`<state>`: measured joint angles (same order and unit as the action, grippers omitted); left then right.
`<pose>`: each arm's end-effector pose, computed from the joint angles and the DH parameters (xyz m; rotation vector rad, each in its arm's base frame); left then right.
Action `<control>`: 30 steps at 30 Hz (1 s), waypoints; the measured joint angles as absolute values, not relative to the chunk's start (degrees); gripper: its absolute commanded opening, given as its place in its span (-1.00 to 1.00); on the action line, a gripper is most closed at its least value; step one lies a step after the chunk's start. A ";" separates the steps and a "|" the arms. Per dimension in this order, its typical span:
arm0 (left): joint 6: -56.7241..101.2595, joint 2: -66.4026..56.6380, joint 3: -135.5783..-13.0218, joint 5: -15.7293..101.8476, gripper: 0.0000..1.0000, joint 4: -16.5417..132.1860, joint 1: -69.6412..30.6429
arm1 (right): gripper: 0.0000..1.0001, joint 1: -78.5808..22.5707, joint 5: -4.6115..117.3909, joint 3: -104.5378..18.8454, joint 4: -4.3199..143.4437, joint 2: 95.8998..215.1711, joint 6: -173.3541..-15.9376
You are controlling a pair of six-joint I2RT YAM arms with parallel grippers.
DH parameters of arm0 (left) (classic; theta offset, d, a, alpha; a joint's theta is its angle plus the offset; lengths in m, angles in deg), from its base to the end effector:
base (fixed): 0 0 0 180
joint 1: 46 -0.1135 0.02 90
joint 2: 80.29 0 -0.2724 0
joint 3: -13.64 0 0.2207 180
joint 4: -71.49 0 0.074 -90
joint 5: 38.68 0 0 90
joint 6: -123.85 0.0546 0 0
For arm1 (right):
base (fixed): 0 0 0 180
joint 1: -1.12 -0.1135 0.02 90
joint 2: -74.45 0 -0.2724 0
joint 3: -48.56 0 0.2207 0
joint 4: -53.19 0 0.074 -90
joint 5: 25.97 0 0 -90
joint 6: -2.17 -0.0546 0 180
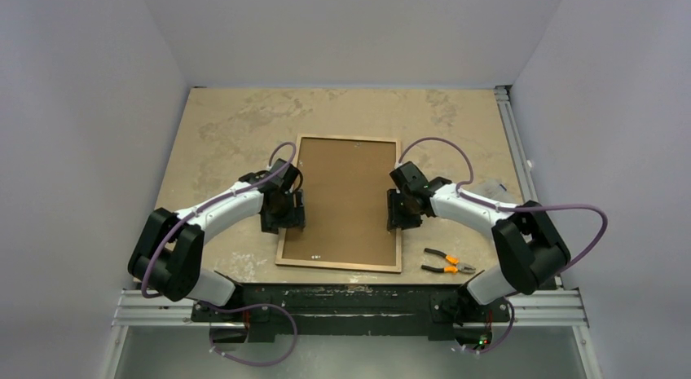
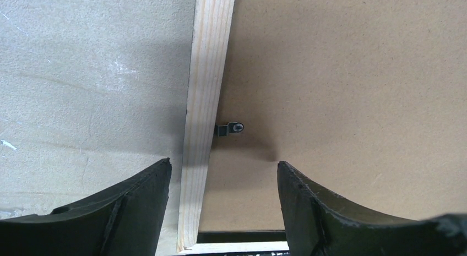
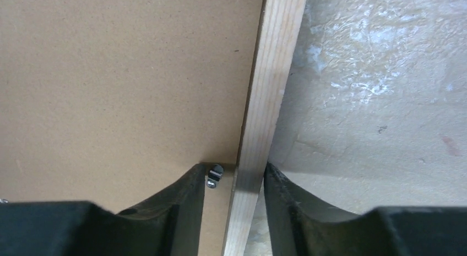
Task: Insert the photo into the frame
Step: Install the photo frame at the center of the board.
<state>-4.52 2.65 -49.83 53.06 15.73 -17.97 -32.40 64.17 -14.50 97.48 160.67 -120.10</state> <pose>0.2015 -0.1054 0.1859 -0.2674 2.8922 -0.1692 0.2121 0.1403 0.1797 -0.0298 2.7943 0.2997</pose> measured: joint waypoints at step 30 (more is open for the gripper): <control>-5.79 0.55 -45.55 48.66 0.25 19.97 -17.46 | 0.37 -30.87 60.57 -17.10 98.24 159.95 -118.68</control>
<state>-5.79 0.55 -45.55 48.66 19.97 -17.46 -30.87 60.57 -17.10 98.24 159.95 -118.68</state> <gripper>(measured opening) 0.629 0.682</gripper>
